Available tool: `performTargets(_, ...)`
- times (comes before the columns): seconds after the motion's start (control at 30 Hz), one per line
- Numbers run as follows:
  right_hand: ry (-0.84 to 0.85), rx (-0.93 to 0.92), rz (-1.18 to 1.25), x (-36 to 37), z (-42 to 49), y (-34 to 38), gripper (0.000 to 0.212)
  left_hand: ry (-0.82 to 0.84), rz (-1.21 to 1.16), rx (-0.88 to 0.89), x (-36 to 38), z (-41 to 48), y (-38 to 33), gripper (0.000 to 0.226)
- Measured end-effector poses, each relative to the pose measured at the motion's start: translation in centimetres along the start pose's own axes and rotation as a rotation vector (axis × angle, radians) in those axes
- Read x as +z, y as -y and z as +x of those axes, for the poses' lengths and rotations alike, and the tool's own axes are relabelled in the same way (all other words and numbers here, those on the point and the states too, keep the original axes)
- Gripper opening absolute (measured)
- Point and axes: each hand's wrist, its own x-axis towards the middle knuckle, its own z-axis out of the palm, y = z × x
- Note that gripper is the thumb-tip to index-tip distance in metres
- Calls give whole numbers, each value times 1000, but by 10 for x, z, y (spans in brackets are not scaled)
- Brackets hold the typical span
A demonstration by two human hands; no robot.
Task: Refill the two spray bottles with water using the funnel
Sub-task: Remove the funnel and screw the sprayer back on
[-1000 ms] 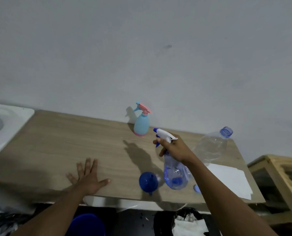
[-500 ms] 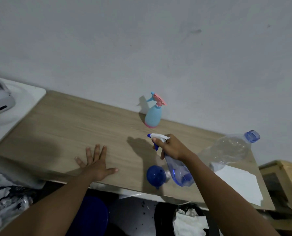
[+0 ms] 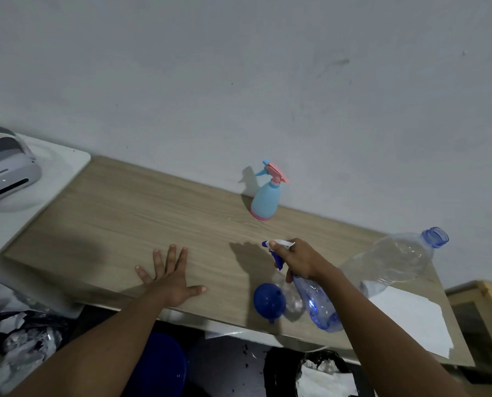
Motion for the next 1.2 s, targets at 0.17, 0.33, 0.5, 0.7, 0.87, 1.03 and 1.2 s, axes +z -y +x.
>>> performTargets(0.17,-45,-34,55,-3,-11,11,50,-3,1,-4,-1,1,-1,125)
performTargets(0.33,-103,-44,60,-5,-25,6,36,2,6,-5,0,0,-1,125)
performTargets(0.5,-150,20,47,-6,-23,-13,42,-6,6,-7,0,1,-1,125)
performTargets(0.7,-369,-107,229,-21,-14,10,30,-4,10,-11,1,4,-1,125)
performTargets(0.87,-573,-349,239,-31,19,52,24,-16,23,-8,3,7,1,125)
performTargets(1.03,-618,-392,292,-26,65,93,7,-31,27,-12,4,9,-1,124)
performTargets(1.2,-583,-357,271,-16,113,122,19,-38,40,-28,3,11,-2,123)
